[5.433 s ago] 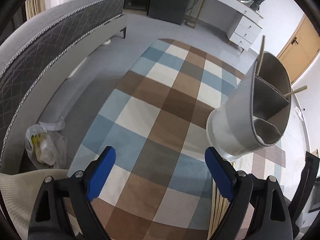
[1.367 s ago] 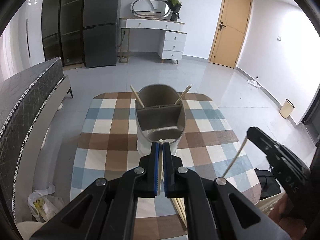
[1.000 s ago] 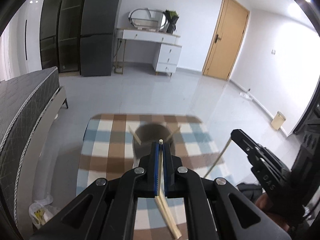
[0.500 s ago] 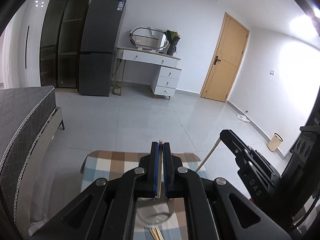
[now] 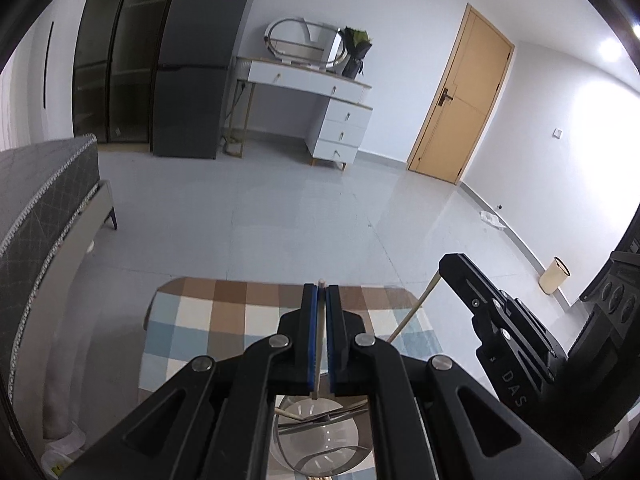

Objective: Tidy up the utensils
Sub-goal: 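Lift both held chopsticks and carry them above the utensil holder, then open both tools to drop the chopsticks into the holder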

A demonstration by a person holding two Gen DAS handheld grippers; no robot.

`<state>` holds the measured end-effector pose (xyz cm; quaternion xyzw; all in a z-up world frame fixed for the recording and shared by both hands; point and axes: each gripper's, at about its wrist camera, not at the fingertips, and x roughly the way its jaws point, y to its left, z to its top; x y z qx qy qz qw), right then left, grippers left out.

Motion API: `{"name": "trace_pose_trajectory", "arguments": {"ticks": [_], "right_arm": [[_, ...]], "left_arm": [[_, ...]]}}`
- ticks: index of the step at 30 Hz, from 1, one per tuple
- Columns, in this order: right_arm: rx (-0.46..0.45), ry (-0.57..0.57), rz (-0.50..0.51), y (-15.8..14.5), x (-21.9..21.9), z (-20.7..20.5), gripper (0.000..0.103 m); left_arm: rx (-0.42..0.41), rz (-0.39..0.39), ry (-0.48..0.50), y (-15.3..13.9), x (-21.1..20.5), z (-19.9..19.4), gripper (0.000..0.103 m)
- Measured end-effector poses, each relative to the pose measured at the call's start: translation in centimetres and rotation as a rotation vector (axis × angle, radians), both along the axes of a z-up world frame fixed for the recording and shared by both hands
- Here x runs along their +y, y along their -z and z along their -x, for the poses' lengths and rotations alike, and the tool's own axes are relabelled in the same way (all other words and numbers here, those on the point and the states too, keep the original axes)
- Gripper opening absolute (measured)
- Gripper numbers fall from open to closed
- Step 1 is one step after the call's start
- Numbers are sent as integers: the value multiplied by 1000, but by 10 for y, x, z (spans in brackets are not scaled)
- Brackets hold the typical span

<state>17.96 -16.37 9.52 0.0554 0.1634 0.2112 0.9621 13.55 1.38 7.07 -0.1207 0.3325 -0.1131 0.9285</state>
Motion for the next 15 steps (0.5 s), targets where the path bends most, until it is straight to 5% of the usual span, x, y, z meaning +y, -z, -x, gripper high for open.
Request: {"name": "trace_pose_trajectory", "arguments": {"ticks": [8,11,15], "right_arm": [[47,-59,25,15,0,-1,9],[54,-59,31,12,-7,6,27],[59,-33,26,6,-23,19,30]], "left_arm": [[52,-11,12,-1,-3,3,0],[74,11,22,-8,-2,5,1],[62,-10,-22,-20,0,17,12]]}}
